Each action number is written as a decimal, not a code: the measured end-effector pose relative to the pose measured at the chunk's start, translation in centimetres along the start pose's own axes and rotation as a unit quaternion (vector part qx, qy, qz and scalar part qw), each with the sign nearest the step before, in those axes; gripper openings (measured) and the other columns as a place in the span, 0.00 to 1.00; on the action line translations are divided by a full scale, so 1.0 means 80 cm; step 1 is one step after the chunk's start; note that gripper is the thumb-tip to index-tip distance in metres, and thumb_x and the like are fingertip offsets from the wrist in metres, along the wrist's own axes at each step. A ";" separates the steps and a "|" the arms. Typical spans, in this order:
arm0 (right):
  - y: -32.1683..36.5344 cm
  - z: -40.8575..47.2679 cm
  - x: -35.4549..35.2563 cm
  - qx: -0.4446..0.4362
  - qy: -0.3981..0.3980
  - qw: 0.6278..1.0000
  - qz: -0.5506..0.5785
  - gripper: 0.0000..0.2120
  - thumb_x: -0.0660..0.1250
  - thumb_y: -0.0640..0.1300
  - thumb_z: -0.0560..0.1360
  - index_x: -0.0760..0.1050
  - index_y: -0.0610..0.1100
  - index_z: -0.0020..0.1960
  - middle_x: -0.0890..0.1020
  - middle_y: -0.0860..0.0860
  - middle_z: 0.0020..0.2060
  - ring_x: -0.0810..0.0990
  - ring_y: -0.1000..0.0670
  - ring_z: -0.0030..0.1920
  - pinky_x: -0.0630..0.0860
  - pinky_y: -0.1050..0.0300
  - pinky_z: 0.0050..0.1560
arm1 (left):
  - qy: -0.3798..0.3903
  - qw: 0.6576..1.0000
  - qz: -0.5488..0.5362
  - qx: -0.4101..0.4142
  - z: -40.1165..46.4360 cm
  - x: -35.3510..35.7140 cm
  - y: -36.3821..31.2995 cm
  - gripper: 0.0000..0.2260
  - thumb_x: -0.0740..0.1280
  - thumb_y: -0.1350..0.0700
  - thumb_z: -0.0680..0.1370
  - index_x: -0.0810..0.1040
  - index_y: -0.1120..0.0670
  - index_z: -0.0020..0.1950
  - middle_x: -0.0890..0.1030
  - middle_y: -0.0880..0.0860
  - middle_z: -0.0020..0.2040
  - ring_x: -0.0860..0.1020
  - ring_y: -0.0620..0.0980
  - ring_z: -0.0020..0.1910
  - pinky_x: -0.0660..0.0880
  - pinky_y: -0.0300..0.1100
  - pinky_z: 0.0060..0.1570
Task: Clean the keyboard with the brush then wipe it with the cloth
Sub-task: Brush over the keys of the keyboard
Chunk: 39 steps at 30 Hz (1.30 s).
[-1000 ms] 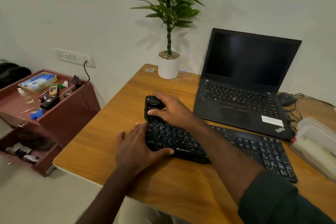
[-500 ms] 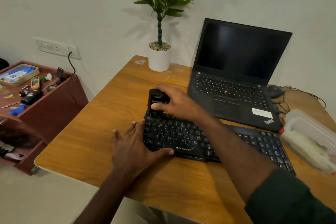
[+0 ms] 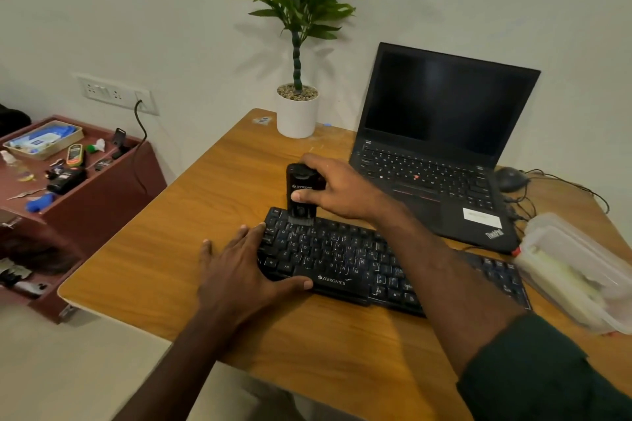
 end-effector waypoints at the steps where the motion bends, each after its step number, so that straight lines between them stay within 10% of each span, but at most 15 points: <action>1: -0.001 -0.001 0.007 -0.008 0.001 1.000 0.002 0.13 0.73 0.47 0.76 0.74 0.47 0.57 0.79 0.53 0.50 0.79 0.52 0.51 0.78 0.52 0.51 | -0.003 1.000 0.000 0.001 -0.001 -0.001 -0.001 0.60 0.53 0.13 0.56 0.57 0.47 0.80 0.64 0.52 0.78 0.59 0.47 0.78 0.45 0.59 0.77; 13: -0.049 -0.051 -0.044 0.071 0.136 0.985 -0.077 0.10 0.73 0.46 0.76 0.75 0.50 0.54 0.79 0.53 0.48 0.78 0.53 0.49 0.74 0.50 0.50 | -0.013 1.000 -0.004 -0.005 -0.003 -0.004 -0.003 0.60 0.54 0.13 0.55 0.59 0.46 0.79 0.65 0.52 0.78 0.60 0.46 0.77 0.45 0.60 0.77; 39: -0.057 -0.095 -0.047 0.043 0.028 0.999 -0.001 0.15 0.74 0.46 0.76 0.74 0.49 0.60 0.81 0.51 0.53 0.81 0.51 0.55 0.81 0.45 0.57 | -0.020 1.000 0.016 -0.001 -0.001 -0.001 -0.003 0.59 0.53 0.13 0.56 0.59 0.46 0.79 0.66 0.53 0.77 0.63 0.48 0.77 0.48 0.59 0.76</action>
Point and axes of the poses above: each hand's wrist, its own z-axis towards the middle knuckle, its own x-axis out of the palm, y = z × x, the point moved 6 cm from there along z, towards the middle knuckle
